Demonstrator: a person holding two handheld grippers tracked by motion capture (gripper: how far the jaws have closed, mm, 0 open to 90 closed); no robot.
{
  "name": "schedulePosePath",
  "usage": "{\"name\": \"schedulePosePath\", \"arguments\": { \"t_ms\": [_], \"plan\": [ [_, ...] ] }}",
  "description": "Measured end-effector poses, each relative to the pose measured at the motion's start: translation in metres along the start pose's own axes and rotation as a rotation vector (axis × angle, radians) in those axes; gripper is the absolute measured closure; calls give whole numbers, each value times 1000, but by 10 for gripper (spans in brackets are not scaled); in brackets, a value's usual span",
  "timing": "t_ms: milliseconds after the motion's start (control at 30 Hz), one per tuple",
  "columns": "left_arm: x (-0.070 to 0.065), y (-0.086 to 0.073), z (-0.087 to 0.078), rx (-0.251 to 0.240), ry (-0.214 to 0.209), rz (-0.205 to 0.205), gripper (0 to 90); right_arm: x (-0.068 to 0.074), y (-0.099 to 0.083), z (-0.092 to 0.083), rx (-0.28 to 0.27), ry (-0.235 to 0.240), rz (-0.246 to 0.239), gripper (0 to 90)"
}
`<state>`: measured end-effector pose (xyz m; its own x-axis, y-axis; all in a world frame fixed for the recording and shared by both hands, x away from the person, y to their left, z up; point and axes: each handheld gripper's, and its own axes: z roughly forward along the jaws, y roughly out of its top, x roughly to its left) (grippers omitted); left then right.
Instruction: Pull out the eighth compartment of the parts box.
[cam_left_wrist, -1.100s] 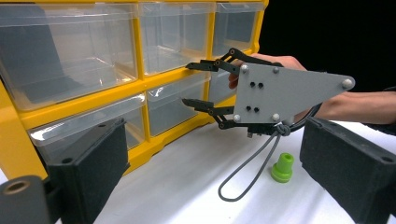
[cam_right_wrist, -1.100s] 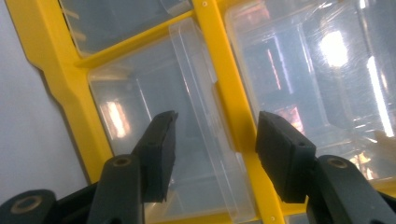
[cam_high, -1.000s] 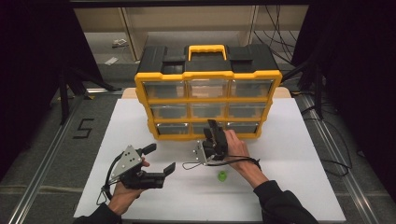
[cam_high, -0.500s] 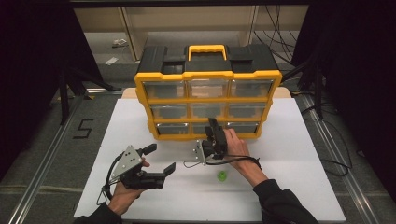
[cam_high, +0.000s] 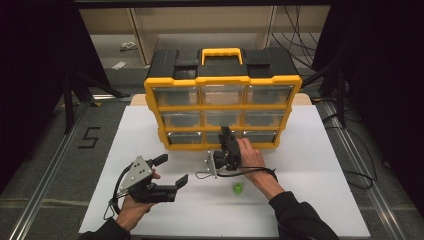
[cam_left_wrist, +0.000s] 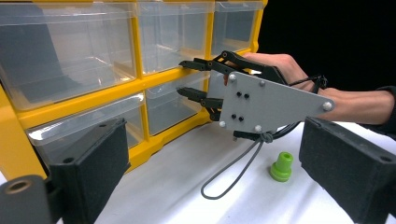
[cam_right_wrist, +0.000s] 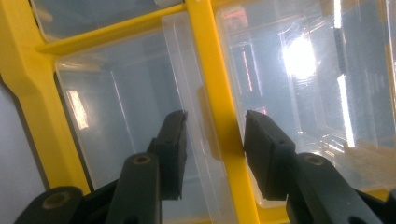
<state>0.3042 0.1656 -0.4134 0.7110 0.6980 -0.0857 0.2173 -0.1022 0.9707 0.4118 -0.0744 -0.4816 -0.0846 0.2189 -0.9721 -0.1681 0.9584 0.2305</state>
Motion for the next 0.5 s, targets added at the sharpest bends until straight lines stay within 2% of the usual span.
{"name": "schedulePosePath", "arguments": {
  "t_ms": [100,267,400,500],
  "plan": [
    [0,0,0,0,0,0,83,1,0,-1,1,-9,-8,610],
    [0,0,0,-2,0,0,83,4,-2,-4,-30,-28,-49,629],
    [0,0,0,-3,0,0,83,5,-2,-7,-41,-17,-78,684],
    [0,0,-1,-4,-2,2,83,5,-3,-8,-42,-2,-71,731]
  ]
}}
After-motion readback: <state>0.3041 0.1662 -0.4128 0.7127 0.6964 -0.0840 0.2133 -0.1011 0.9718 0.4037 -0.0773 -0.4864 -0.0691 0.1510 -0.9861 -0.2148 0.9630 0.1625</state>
